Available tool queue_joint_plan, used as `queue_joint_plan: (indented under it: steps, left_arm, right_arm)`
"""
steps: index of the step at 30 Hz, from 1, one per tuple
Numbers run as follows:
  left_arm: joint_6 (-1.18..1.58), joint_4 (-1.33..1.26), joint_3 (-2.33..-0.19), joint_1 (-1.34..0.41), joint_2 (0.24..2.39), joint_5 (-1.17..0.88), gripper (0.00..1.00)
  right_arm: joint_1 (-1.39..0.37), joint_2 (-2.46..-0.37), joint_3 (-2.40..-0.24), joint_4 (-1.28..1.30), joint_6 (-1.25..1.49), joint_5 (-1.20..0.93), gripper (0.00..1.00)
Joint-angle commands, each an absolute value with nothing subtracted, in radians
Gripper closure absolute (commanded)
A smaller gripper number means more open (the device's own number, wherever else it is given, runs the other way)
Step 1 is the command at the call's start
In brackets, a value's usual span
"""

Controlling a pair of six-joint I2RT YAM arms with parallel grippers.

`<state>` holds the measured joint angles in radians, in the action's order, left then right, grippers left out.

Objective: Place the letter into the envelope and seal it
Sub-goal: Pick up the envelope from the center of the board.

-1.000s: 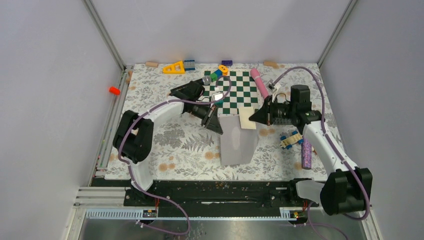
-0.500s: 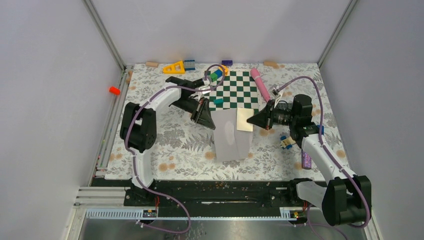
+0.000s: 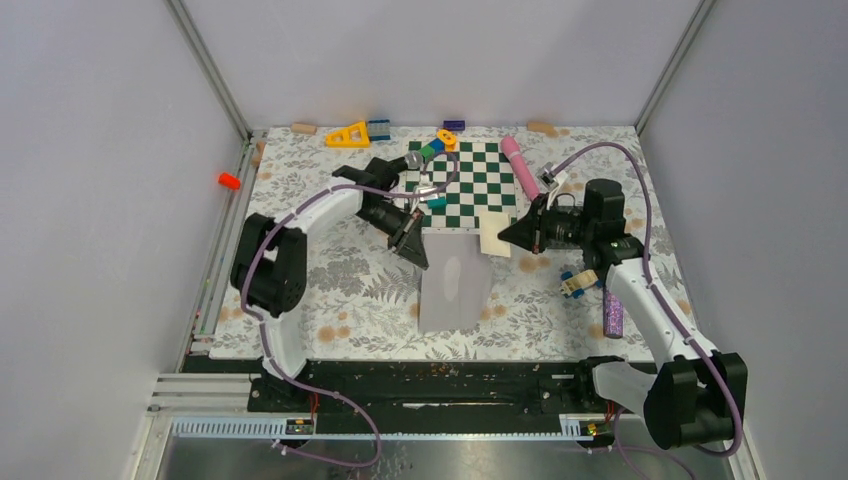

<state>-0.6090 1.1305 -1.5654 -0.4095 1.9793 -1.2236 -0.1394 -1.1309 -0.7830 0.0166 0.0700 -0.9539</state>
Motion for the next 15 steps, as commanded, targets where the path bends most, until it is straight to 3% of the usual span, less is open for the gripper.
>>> queue_joint_plan:
  steps: [1, 4, 7, 15]
  left_arm:
    - [-0.153, 0.605, -1.454, -0.468, 1.78, -0.893, 1.0]
    - [-0.061, 0.511, -1.464, -0.461, 1.761, -0.905, 1.0]
    - [0.063, 0.27, -1.318, -0.459, 1.66, -0.918, 1.0]
    - [0.304, -0.152, -1.089, -0.438, 1.546, -1.156, 1.0]
  right_arm:
    - [-0.147, -1.092, -0.846, 0.113, -0.025, -0.91, 1.0]
    - [-0.149, -1.055, -0.837, 0.109, -0.037, -0.925, 1.0]
    - [-0.147, -1.032, -0.835, 0.098, -0.028, -0.963, 1.0]
    - [-0.148, -0.986, -0.807, 0.056, -0.023, -1.041, 1.0]
